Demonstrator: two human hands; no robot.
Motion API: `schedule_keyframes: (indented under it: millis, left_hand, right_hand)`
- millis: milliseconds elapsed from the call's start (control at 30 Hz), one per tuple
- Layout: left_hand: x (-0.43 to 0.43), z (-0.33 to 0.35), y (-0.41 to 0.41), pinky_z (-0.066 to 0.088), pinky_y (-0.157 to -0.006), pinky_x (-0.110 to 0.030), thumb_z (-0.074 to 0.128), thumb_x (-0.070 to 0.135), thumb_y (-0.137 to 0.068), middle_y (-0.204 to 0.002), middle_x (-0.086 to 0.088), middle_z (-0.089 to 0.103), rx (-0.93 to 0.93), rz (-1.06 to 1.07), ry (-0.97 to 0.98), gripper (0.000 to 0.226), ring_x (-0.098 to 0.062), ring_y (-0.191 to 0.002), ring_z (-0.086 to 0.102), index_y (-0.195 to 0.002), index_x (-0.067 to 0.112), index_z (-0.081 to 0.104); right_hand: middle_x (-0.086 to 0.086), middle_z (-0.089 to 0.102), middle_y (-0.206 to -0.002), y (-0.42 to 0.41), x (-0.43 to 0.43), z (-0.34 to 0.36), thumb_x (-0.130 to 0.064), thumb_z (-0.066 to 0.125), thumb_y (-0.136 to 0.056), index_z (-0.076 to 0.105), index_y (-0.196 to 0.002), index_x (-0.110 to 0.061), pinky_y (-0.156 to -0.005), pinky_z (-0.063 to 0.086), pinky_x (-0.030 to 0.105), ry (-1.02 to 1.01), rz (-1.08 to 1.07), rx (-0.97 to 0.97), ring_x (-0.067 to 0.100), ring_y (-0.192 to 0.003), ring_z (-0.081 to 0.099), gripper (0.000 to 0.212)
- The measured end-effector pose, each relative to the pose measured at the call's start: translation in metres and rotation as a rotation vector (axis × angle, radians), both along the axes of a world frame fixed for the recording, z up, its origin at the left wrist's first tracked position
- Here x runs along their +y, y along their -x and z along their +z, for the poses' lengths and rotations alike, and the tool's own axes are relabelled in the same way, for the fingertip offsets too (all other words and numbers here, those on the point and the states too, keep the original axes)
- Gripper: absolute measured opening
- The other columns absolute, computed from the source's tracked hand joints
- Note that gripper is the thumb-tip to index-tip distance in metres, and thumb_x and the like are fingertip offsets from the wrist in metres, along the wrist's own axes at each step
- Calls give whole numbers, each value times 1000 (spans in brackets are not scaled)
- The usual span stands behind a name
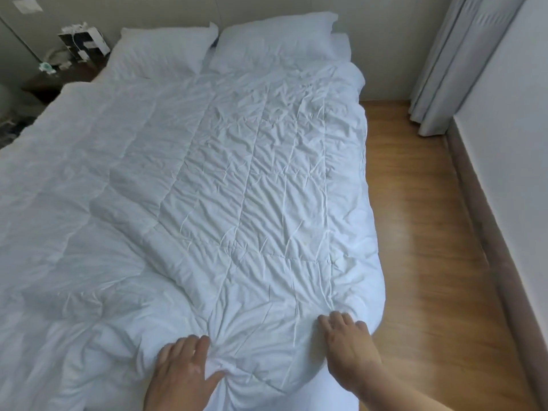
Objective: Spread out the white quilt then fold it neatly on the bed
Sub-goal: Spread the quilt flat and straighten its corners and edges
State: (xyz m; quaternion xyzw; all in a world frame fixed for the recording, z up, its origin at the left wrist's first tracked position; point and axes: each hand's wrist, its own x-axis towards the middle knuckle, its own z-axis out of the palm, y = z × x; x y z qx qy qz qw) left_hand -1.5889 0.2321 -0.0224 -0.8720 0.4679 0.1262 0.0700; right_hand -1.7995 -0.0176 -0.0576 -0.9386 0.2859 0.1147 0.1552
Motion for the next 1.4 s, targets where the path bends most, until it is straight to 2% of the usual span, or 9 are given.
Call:
schedule_keyframes:
  millis: [167,333,467,633,900,1100,1167,1233,1400]
  left_hand:
    - [49,-26,-33,39,-81,-36,65,72,-65,-79,8,65,-44,-113,179,43,-19,-83,62,-73,30,73]
    - [81,-67,-89,25,-113,-56,49,74,-66,-146,-1,55,67,-506,-144,89,-23,-138,46,-145,33,49]
    - [68,-81,-113,37,-107,-61,54,76,-66,-154,-5,42,85,-499,-181,102,-28,-139,42,-152,24,39]
    - [36,-86,-120,57,-75,-36,67,39,-79,-106,3,72,239,-296,11,48,-27,-91,70,-120,35,42]
    - [25,-35,-115,45,-101,-22,65,43,-93,-119,17,67,1051,38,-367,28,-4,-111,62,-120,36,66]
    - [27,-39,-70,51,-72,-38,74,30,-80,-91,-1,59,180,-99,244,29,-30,-87,61,-99,23,54]
    - [40,-27,-29,47,-59,-34,64,19,-83,-76,6,49,312,-135,355,28,-27,-70,57,-86,30,39]
    - [52,-25,7,51,-78,-35,50,41,-87,-101,8,54,462,-131,263,20,-20,-95,58,-105,39,41]
    - [43,-53,24,17,-123,-45,61,64,-81,-163,-7,-7,174,-86,-20,113,-30,-149,5,-154,32,-19]
  right_hand:
    - [-7,54,-92,-11,94,-28,-37,74,-38,57,-90,-27,-47,38,22,-192,161,-175,14,-68,59,56]
    - [7,56,-138,-47,125,-62,-77,70,-29,53,-141,-20,-101,48,44,-137,75,47,27,-128,54,127]
    - [-4,54,-133,-90,110,-71,-48,67,-61,47,-141,-27,-103,36,41,-40,-9,-41,25,-128,51,86]
    - [-8,71,-97,-112,81,-63,-31,55,-77,59,-118,-35,-79,43,37,-4,-55,-8,25,-94,68,41]
    - [-9,71,-79,-79,72,35,-51,74,-76,67,-87,-27,-61,48,24,-470,0,460,14,-78,66,27]
    - [3,64,-100,-45,87,-13,-53,72,-76,56,-103,-23,-77,42,39,43,-305,41,30,-97,60,44]
    - [5,56,-93,-33,116,-27,-40,77,-67,55,-98,-16,-71,36,41,253,-407,-116,32,-86,55,45]
    - [8,53,-91,-31,131,-28,-25,75,-61,54,-93,-13,-69,35,41,324,-481,-213,33,-82,51,40]
    - [9,53,-101,-43,137,-18,-41,78,-68,54,-102,-14,-73,37,43,284,-561,-357,33,-89,50,49]
